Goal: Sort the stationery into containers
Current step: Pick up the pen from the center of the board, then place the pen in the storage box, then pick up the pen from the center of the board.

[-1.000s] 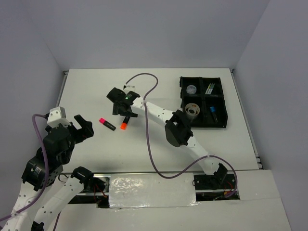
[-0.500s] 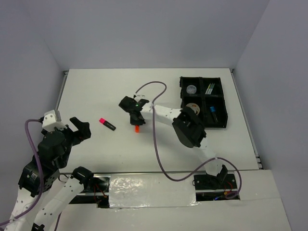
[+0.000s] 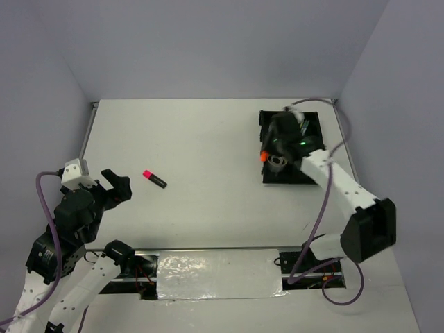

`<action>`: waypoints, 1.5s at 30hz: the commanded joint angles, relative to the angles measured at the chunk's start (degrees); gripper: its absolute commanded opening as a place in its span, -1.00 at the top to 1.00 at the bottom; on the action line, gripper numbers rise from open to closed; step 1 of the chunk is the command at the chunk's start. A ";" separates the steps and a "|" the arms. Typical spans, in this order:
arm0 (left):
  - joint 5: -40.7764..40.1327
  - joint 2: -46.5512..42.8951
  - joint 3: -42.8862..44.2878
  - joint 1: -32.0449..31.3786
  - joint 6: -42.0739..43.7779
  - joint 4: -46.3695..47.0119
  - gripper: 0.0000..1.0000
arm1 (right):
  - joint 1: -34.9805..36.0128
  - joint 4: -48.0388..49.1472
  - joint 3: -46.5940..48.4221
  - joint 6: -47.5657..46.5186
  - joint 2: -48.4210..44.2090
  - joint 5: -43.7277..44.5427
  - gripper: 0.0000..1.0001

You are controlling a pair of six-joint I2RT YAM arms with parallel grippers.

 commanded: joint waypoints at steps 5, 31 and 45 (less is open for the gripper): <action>0.55 0.19 0.38 -0.32 0.71 2.22 -0.99 | -27.15 -6.94 1.02 -12.24 -1.01 6.12 1.00; -1.82 6.70 1.17 1.34 -0.78 0.64 -0.99 | -7.44 -0.72 13.35 -22.44 6.38 -6.92 -0.99; -8.86 4.14 2.23 6.53 -6.24 -3.67 -0.99 | 26.60 -10.63 73.72 -31.93 59.11 -7.94 -0.99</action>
